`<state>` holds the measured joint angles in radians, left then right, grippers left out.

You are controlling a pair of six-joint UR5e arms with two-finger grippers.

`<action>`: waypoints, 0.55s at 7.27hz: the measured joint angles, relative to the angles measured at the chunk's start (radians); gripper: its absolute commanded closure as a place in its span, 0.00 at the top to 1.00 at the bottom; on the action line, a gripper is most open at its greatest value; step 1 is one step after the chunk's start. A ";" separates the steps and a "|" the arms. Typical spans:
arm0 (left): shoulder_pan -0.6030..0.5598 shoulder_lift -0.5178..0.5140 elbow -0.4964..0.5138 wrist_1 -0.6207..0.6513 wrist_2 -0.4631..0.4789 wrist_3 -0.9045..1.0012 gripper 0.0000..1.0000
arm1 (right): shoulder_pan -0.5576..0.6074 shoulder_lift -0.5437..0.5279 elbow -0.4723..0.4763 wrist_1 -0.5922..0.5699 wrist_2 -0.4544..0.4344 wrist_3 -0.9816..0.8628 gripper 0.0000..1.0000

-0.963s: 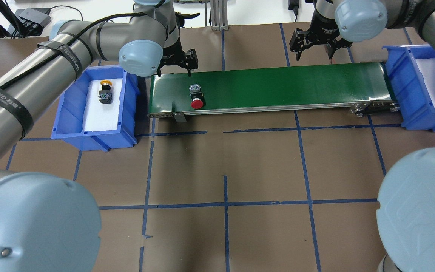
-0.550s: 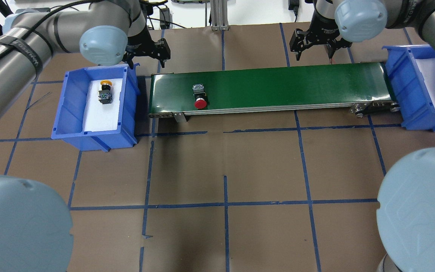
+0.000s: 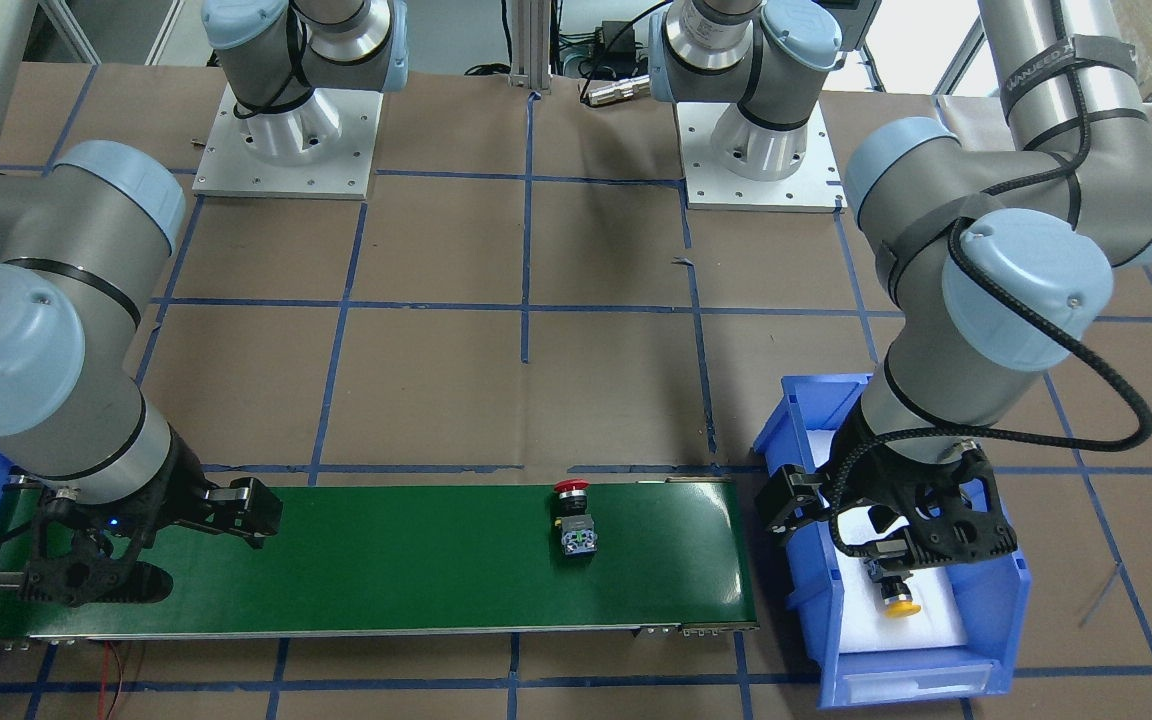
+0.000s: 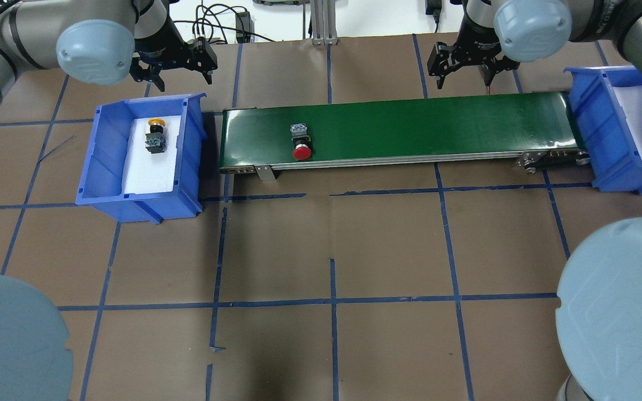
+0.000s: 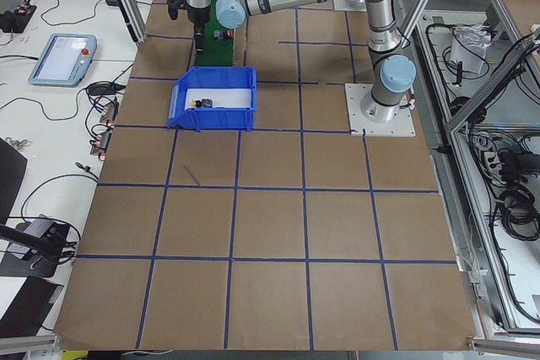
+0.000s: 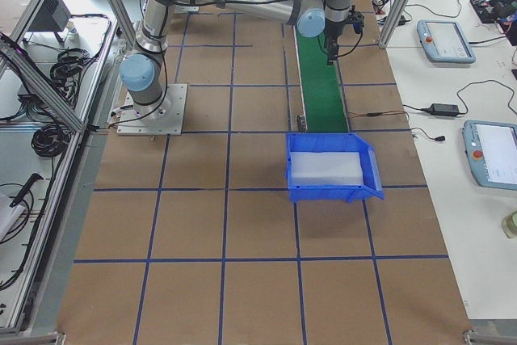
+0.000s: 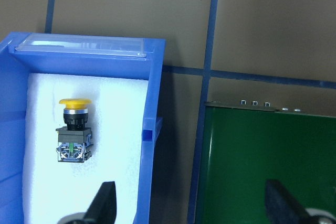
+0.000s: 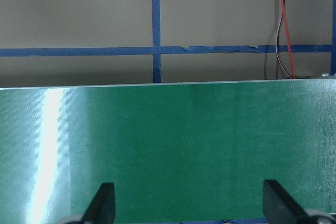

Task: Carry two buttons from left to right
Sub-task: 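Raise the left gripper and return it over the blue bin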

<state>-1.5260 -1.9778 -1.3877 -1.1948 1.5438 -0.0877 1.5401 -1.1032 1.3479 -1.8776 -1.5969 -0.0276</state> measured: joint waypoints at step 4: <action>0.102 0.014 -0.007 -0.042 -0.026 0.064 1.00 | 0.001 -0.001 -0.002 0.000 0.000 0.000 1.00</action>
<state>-1.4238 -1.9643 -1.3946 -1.2365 1.5174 -0.0237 1.5414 -1.1042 1.3454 -1.8776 -1.5969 -0.0279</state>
